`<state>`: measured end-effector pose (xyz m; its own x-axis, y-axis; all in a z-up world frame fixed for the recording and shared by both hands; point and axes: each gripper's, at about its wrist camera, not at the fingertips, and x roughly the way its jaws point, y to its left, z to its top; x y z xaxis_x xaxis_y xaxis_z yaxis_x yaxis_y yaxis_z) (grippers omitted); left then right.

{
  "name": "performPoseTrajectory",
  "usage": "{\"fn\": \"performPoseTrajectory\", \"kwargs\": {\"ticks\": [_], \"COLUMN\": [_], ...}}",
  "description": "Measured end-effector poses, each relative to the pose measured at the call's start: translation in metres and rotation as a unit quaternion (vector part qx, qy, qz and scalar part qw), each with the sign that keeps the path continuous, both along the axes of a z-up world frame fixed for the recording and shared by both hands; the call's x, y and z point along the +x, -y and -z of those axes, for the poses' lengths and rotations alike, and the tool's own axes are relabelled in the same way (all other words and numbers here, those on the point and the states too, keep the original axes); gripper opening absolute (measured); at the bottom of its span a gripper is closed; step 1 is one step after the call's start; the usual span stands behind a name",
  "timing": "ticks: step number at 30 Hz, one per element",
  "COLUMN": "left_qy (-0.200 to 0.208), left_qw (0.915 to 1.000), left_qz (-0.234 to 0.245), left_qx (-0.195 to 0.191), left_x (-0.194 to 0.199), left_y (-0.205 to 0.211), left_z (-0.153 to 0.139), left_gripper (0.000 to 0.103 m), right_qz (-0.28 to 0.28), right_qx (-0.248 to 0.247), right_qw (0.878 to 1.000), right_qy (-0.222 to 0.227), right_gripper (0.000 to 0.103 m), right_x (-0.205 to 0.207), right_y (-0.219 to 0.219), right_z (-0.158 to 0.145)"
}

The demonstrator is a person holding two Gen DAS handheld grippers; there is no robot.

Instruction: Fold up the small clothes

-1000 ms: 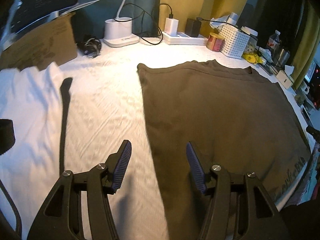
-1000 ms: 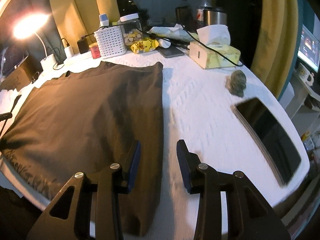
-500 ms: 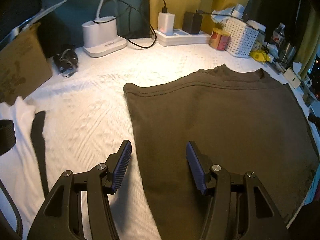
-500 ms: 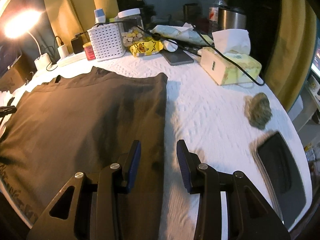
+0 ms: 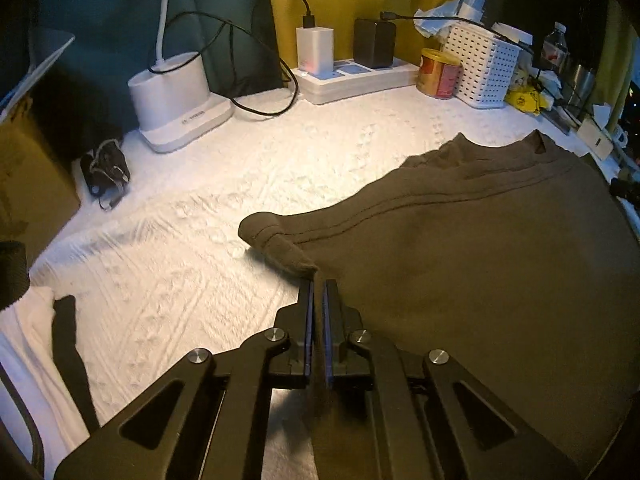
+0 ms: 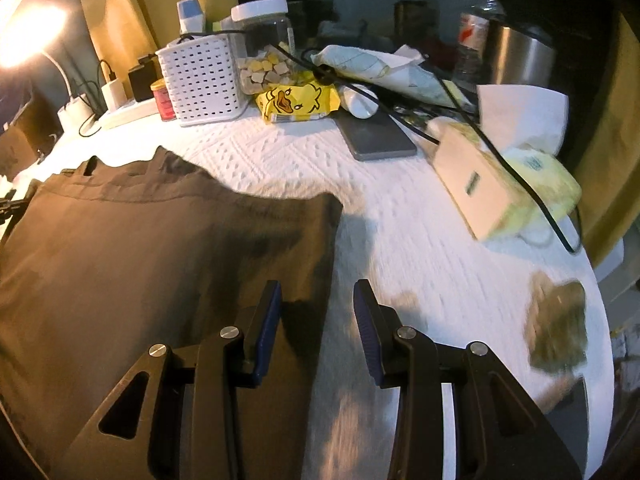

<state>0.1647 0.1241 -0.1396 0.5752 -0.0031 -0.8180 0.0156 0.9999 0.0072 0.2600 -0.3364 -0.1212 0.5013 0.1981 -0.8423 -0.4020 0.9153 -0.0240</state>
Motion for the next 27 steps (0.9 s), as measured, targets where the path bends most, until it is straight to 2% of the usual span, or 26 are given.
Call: {"fn": "performPoseTrajectory", "kwargs": {"ticks": [7,8,9,10,21,24,27], "left_qy": [0.009,0.010,0.011,0.012,0.066,0.081,0.087], "left_qw": [0.9998,0.9997,0.9997,0.9997,0.9967,0.9952,0.9945], "left_qz": [-0.018,-0.020,-0.021,-0.021,-0.047,-0.054,-0.058], "left_qx": [0.000,-0.001,-0.002,-0.002,0.007,0.009,0.012], "left_x": [0.010,0.011,0.012,0.012,0.013,0.014,0.017], "left_y": [-0.010,-0.011,-0.012,-0.012,-0.020,-0.024,-0.027], "left_z": [-0.005,-0.006,-0.006,-0.007,-0.035,-0.044,-0.046], "left_gripper": [0.001,0.001,0.001,0.001,0.001,0.001,0.001], "right_qz": [-0.011,-0.019,-0.024,-0.027,-0.022,-0.019,-0.018], "right_qx": [0.026,0.029,0.027,0.022,-0.002,0.002,-0.006], "right_qw": [1.000,0.999,0.999,0.999,0.994,0.993,0.993], "right_qy": [-0.006,-0.008,-0.006,-0.002,0.104,0.118,0.119], "right_gripper": [0.040,0.035,0.008,0.005,0.005,0.005,0.005], "right_x": [0.034,0.037,0.039,0.040,0.046,0.051,0.060], "right_y": [-0.009,-0.011,-0.013,-0.016,-0.028,-0.028,-0.031], "right_z": [0.014,0.014,0.015,0.015,-0.034,-0.043,-0.040]}}
